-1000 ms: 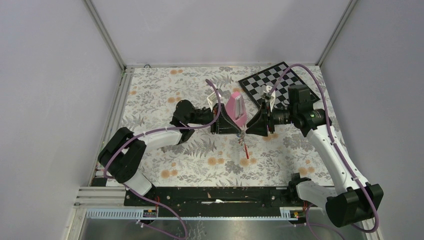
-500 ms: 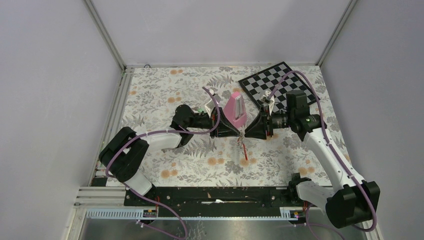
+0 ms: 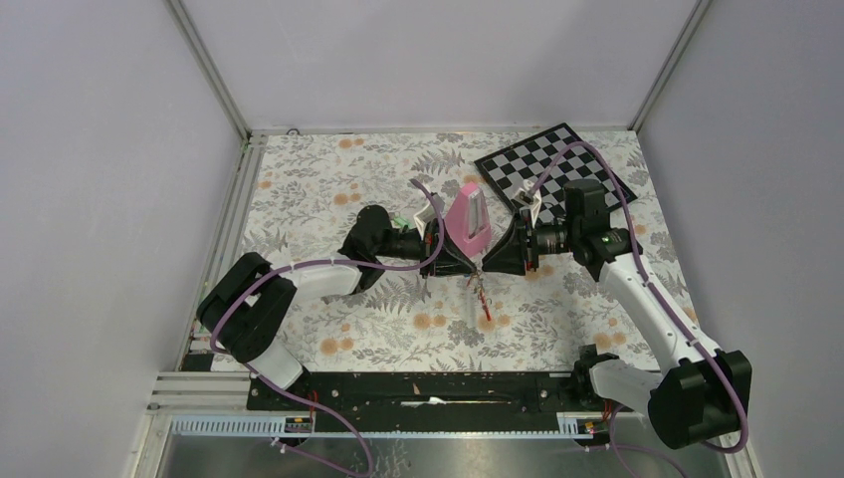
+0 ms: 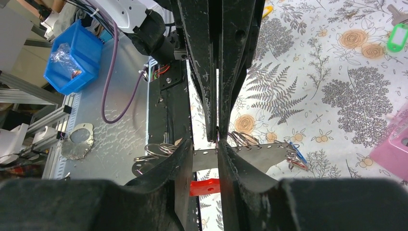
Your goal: Put the keys on the keyring
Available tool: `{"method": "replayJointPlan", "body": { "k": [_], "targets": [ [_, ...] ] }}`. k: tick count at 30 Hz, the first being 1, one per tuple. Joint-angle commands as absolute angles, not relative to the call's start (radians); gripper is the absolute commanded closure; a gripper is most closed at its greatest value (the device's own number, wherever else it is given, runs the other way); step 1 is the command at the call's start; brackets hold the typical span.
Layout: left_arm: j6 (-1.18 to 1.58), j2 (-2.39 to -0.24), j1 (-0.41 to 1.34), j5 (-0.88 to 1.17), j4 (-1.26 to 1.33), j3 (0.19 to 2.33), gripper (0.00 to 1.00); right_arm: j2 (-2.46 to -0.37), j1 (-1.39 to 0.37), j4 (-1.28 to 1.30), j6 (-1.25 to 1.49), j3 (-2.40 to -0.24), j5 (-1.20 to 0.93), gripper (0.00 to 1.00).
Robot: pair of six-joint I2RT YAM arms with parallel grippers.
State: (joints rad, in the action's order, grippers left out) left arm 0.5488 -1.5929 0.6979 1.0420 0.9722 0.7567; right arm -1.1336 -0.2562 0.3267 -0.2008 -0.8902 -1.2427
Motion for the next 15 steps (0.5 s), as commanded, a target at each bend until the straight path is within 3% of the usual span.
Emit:
{"method": "replayJointPlan", "body": {
  "k": [1, 15],
  "targets": [
    [0.511, -1.592, 0.698, 1.038, 1.019, 0.775, 0.99, -1.146, -0.27, 0.288, -0.206, -0.878, -1.248, 0.68],
    [0.493, -1.577, 0.698, 1.051, 1.059, 0.755, 0.98, -1.173, -0.296, 0.312, -0.257, -0.873, -1.222, 0.72]
  ]
}}
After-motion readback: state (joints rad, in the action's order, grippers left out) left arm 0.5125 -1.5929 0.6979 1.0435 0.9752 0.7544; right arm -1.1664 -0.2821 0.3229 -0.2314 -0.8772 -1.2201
